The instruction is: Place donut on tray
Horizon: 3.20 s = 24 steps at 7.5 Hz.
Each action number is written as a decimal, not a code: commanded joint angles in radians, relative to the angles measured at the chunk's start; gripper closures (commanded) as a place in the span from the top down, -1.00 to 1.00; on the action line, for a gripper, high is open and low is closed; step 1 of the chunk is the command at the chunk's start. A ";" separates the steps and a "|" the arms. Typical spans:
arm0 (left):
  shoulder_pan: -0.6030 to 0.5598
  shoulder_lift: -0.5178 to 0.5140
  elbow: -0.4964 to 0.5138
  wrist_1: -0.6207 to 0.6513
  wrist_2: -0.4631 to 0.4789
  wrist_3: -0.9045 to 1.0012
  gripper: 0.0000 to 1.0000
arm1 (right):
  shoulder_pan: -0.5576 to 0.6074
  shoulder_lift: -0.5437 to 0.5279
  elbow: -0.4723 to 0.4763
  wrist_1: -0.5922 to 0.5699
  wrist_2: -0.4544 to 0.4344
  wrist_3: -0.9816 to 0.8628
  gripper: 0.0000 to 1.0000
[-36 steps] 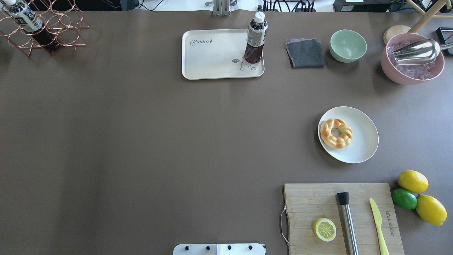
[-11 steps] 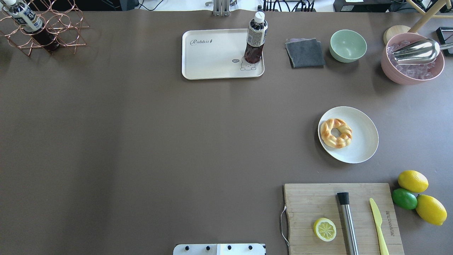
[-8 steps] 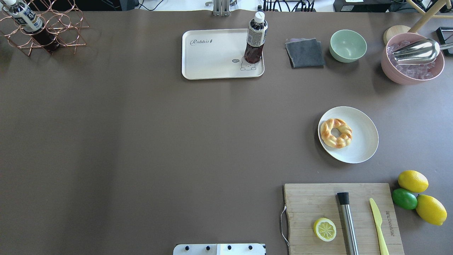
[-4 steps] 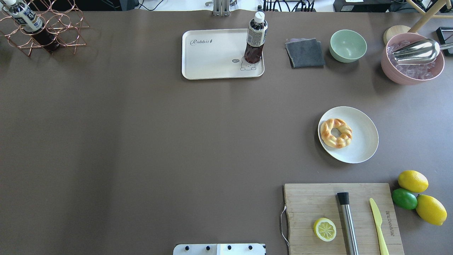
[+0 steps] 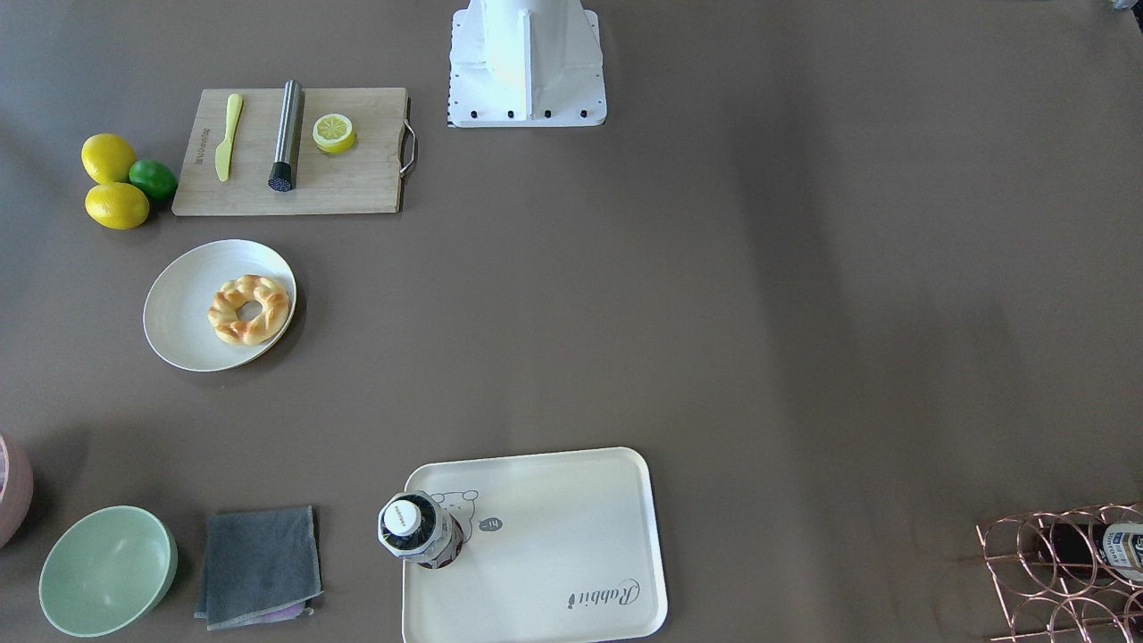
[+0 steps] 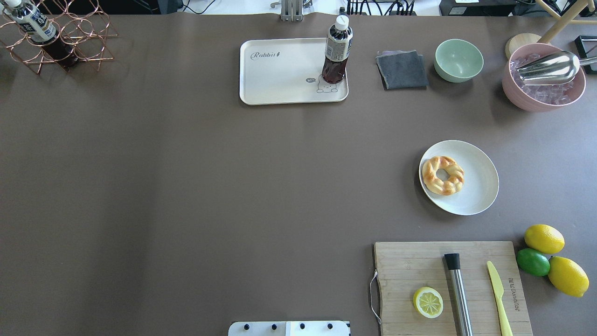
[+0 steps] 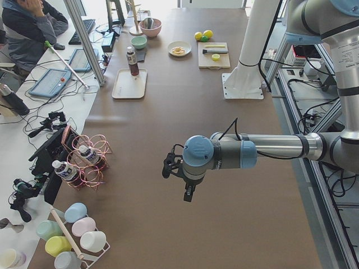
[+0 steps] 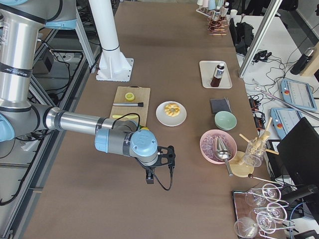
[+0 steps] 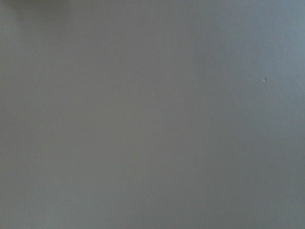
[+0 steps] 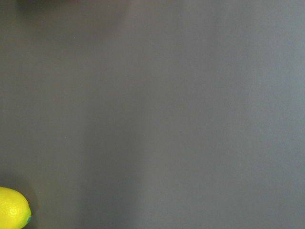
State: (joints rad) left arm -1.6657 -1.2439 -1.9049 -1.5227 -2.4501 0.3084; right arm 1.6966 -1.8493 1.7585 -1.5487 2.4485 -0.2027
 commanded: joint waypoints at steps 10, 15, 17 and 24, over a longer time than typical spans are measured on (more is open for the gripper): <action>-0.008 0.009 0.010 -0.065 0.011 -0.009 0.95 | -0.462 0.074 -0.005 0.425 0.042 0.753 1.00; -0.008 0.008 0.012 -0.065 0.011 -0.011 0.95 | -0.683 0.261 -0.204 0.625 -0.134 0.941 1.00; -0.009 0.008 0.009 -0.065 0.011 -0.011 0.95 | -0.724 0.285 -0.221 0.656 -0.164 0.954 0.93; -0.014 0.006 0.010 -0.065 0.011 -0.009 0.95 | -0.772 0.314 -0.217 0.656 -0.217 1.014 -0.97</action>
State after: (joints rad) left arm -1.6788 -1.2365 -1.8945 -1.5877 -2.4390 0.2990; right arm 0.9271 -1.5354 1.5389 -0.8929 2.2314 0.8070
